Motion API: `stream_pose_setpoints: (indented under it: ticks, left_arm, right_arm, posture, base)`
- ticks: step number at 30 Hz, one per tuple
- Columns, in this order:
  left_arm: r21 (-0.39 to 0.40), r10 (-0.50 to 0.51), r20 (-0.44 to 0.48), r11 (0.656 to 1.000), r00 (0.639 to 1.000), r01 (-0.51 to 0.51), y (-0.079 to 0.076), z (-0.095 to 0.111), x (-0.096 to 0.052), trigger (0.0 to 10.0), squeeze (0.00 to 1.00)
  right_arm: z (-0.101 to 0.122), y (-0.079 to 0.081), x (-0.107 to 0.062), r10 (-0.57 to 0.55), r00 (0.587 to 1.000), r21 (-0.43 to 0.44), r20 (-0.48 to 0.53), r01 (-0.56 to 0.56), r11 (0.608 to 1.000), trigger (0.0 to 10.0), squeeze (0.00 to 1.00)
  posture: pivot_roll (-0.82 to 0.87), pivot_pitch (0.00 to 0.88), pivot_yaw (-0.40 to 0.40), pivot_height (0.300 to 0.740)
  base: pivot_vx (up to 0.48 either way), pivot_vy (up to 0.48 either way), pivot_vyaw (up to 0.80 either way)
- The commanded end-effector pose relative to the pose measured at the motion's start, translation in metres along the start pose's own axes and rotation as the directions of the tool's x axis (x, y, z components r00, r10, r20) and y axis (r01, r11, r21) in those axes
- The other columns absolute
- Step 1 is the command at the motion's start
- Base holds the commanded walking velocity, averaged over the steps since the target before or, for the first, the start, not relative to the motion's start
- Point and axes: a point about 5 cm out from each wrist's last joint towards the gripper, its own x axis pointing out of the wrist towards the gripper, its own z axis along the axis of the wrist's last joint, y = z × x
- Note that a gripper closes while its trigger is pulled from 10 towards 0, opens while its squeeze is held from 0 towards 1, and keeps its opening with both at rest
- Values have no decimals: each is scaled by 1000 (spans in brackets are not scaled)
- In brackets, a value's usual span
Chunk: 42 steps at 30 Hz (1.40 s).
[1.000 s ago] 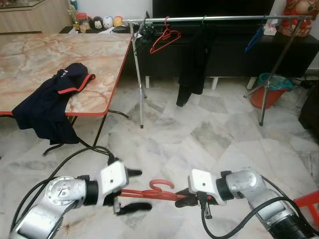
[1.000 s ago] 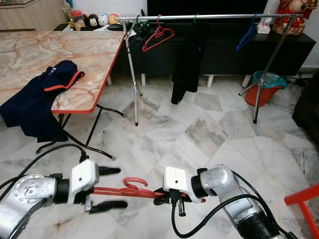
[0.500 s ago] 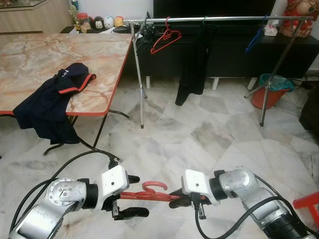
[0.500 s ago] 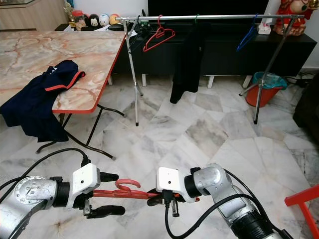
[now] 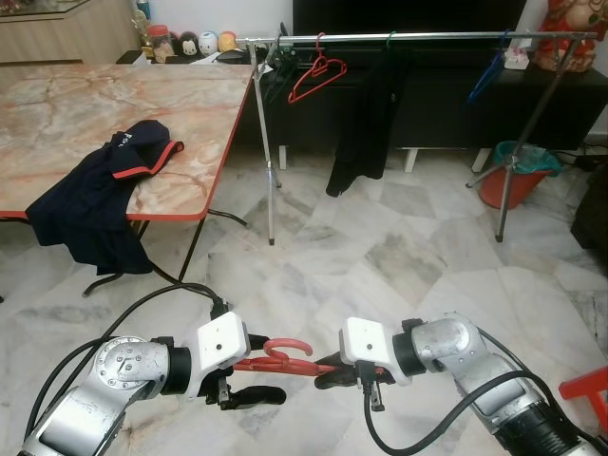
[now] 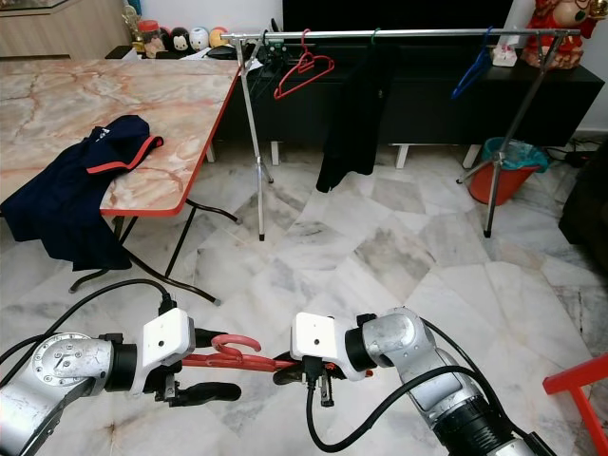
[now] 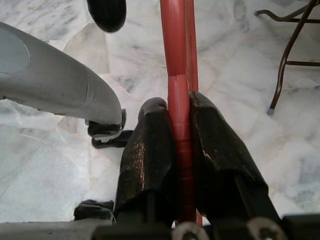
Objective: Hang hanger
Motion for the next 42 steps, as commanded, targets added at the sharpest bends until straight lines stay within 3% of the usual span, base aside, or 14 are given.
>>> stream_pose_setpoints:
  ticks: [1, 5, 42]
  left_arm:
    - [6, -11, -8, 1000, 1000, 11, 0, 2, 2, 667, 0]
    - [6, -12, -3, 1000, 1000, 12, 0, 2, 3, 0, 0]
    - [18, -24, 2, 1000, 1000, 24, -1, 3, 6, 0, 0]
  right_arm:
    - [8, -4, -1, -14, 1000, -27, 17, 14, 1000, 10000, 0]
    - [8, -4, 0, -14, 1000, -26, 20, 14, 1000, 10000, 0]
    - [4, -7, -1, -42, 999, -9, 33, 42, 999, 10000, 0]
  posture:
    - [4, 23, -2, 740]
    - [5, 24, -3, 740]
    - [6, 15, -3, 740]
  base:
    - [0, 0, 0]
    - [0, 0, 0]
    - [0, 0, 0]
